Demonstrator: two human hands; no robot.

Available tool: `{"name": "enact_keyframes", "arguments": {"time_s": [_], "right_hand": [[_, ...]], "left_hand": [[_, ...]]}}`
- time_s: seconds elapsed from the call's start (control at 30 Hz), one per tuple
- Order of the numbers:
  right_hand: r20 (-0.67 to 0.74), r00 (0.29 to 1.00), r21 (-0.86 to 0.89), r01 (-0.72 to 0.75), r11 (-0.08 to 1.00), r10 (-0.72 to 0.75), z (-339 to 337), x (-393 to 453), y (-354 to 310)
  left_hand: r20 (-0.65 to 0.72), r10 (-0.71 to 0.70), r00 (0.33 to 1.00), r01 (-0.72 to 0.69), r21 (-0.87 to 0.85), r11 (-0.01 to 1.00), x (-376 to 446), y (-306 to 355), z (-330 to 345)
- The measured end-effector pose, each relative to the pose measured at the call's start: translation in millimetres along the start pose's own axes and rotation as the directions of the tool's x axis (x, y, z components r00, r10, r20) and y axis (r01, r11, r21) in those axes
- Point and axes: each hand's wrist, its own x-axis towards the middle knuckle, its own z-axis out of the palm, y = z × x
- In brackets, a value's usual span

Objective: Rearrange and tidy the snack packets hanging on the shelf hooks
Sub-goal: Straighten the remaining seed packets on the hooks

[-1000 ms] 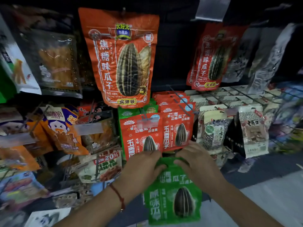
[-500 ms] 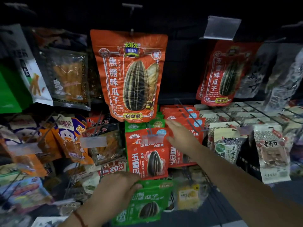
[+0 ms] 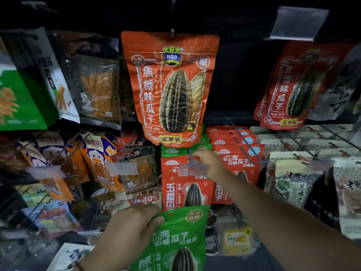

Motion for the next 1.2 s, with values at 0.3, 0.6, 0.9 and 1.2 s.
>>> {"name": "enact_keyframes", "arguments": {"time_s": [0.3,0.6,0.9,1.2], "right_hand": [[-0.074,0.997,0.114,0.040,0.993,-0.031,6,-54,8],[-0.174,0.983,0.082,0.069,0.994,-0.054,-40,-129,33],[-0.194,0.976,0.064,-0.087,0.994,0.098,-74,-152,110],[-0.186,0.969,0.120,-0.141,0.983,0.162,-83,-115,142]], "left_hand": [[-0.086,0.077,0.993,-0.078,-0.014,0.997,4,-8,1],[-0.117,0.102,0.988,-0.103,0.003,0.995,30,-19,0],[-0.112,0.179,0.977,-0.184,-0.039,0.982,55,13,8],[-0.162,0.192,0.968,-0.203,-0.055,0.978,67,19,19]]}}
